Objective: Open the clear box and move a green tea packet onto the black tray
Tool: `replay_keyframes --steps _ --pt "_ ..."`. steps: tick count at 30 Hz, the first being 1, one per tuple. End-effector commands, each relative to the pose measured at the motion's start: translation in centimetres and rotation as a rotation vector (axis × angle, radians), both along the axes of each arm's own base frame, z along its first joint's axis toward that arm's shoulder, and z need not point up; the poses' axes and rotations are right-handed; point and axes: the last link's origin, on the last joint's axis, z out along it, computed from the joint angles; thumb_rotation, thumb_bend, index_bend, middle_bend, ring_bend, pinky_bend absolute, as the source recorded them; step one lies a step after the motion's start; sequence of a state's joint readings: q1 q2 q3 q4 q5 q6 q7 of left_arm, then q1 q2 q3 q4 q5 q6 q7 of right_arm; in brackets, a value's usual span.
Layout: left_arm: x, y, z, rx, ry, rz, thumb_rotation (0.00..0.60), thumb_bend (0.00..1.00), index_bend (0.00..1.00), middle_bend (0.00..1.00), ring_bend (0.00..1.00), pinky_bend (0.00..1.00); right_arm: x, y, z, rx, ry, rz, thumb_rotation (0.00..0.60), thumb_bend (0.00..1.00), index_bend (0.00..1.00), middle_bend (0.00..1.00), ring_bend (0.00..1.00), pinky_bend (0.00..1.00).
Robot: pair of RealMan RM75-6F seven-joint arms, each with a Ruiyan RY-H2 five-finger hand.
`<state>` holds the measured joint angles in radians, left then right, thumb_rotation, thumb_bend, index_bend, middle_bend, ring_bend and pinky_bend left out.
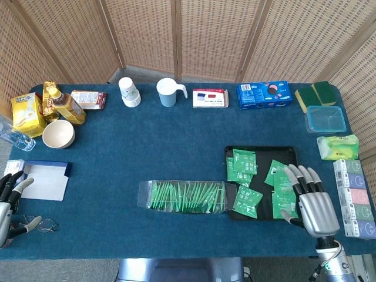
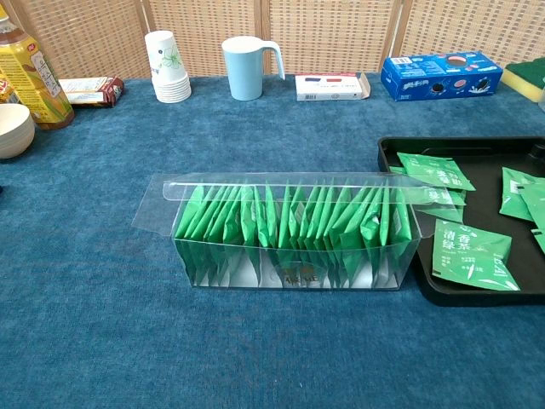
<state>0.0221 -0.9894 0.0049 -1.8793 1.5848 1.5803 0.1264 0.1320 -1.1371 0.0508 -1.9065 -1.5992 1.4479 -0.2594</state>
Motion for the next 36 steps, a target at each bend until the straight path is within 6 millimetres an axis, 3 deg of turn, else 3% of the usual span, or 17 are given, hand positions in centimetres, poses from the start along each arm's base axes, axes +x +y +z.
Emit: replay_keyframes --steps 1,9,17,26,36 --pt "0.1 0.2 0.2 0.006 0.004 -0.008 0.6 0.13 0.16 0.07 0.0 0.27 2.1 -0.5 -0.3 0.086 -0.06 0.09 0.6 0.11 0.0 0.0 0.0 0.05" --pt "0.2 0.8 0.7 0.0 0.012 -0.015 0.6 0.13 0.16 0.07 0.0 0.27 6.9 -1.8 -2.1 0.276 -0.11 0.245 0.6 0.11 0.0 0.0 0.0 0.05" --pt "-0.1 1.9 0.5 -0.009 0.003 -0.018 0.6 0.13 0.16 0.07 0.0 0.27 11.8 -2.8 -7.6 0.521 -0.11 0.347 0.6 0.11 0.0 0.0 0.0 0.05" --pt "-0.8 2.5 0.2 -0.019 0.003 -0.008 0.6 0.13 0.16 0.07 0.0 0.27 13.7 -4.4 -11.4 0.521 -0.005 0.365 0.6 0.11 0.0 0.0 0.0 0.05" --pt "-0.8 2.8 0.0 -0.026 -0.005 -0.012 0.6 0.13 0.16 0.07 0.0 0.27 15.1 -6.3 -12.7 0.47 0.004 0.331 0.6 0.11 0.02 0.0 0.0 0.05"
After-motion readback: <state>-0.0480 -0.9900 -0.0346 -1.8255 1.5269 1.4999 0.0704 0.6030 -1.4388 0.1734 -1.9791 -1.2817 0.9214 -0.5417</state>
